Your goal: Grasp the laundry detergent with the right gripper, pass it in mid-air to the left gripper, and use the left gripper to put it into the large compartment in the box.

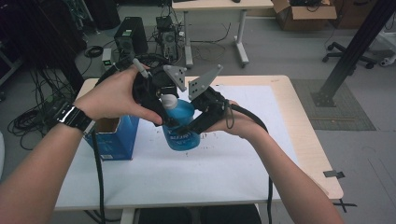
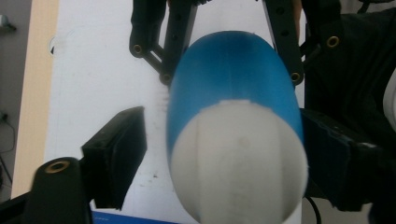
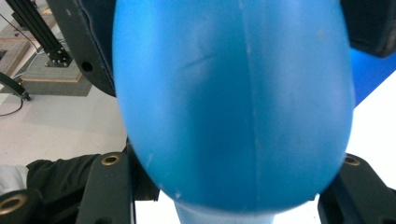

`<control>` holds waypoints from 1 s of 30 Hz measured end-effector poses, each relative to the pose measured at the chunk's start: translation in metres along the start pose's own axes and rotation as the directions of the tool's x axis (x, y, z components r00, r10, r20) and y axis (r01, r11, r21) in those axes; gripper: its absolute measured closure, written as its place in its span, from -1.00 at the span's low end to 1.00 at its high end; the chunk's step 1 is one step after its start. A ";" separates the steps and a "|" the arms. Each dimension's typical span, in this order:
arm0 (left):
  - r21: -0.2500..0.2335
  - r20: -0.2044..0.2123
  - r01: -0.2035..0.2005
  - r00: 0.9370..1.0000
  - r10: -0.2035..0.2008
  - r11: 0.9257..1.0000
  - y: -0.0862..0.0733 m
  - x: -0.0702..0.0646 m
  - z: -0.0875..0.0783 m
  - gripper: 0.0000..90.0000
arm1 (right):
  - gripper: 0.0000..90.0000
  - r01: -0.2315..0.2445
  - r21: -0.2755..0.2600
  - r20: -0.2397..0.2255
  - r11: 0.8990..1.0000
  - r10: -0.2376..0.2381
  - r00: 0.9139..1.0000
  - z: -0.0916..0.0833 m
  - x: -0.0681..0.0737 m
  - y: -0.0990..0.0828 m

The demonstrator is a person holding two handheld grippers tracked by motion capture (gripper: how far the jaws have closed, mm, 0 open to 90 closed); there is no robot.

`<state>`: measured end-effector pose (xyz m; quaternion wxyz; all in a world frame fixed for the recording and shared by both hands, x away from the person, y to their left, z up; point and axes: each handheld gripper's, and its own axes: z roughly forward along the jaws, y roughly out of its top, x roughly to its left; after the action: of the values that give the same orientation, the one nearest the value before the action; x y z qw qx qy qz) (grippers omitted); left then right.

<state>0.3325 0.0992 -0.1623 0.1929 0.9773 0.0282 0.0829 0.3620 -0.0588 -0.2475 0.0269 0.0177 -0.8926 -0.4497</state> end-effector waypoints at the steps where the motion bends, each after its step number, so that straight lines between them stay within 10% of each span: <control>1: 0.002 0.002 -0.002 1.000 0.002 1.000 0.000 0.000 0.000 -0.52 | -0.06 0.000 0.000 0.000 1.000 0.000 1.000 0.000 0.000 0.000; 30: 0.028 0.004 -0.011 1.000 0.010 1.000 0.005 0.000 0.002 -0.29 | -0.06 0.005 0.002 0.014 1.000 -0.005 1.000 -0.002 0.002 0.000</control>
<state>0.3327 0.0934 -0.1625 0.1790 0.9802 0.0238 0.0814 0.3602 -0.0608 -0.2465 0.0195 0.0166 -0.8931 -0.4491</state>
